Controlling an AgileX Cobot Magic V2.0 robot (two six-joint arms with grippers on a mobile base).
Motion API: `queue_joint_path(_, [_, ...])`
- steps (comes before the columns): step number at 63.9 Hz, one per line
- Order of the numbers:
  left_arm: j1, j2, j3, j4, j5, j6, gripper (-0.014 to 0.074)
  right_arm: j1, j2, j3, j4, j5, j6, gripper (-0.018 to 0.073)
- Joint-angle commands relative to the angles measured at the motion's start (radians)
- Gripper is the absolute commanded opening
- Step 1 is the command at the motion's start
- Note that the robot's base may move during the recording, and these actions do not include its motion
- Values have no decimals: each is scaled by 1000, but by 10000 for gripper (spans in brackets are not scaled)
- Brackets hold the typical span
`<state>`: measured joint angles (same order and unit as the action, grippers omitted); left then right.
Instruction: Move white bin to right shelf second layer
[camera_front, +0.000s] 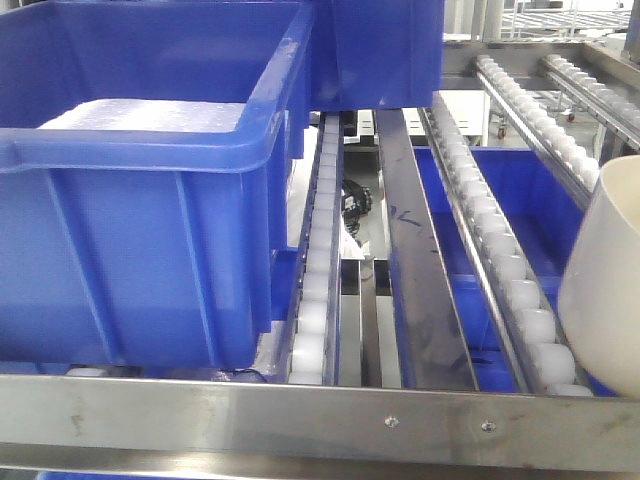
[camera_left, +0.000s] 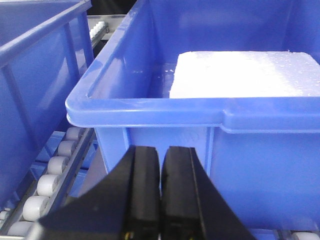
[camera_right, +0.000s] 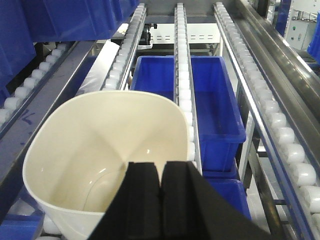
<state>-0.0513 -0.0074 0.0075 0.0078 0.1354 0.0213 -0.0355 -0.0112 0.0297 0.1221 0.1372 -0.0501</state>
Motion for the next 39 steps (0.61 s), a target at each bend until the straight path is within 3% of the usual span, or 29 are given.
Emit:
queue_joint_path(1, [4,-20,37,-8,-90,-9,85,3,-20,-16,-3,-80,-4,48])
queue_joint_path(39, [4,-20,37,-8,-90,-9,85,3,-20,-16,-3,-80,-4,48])
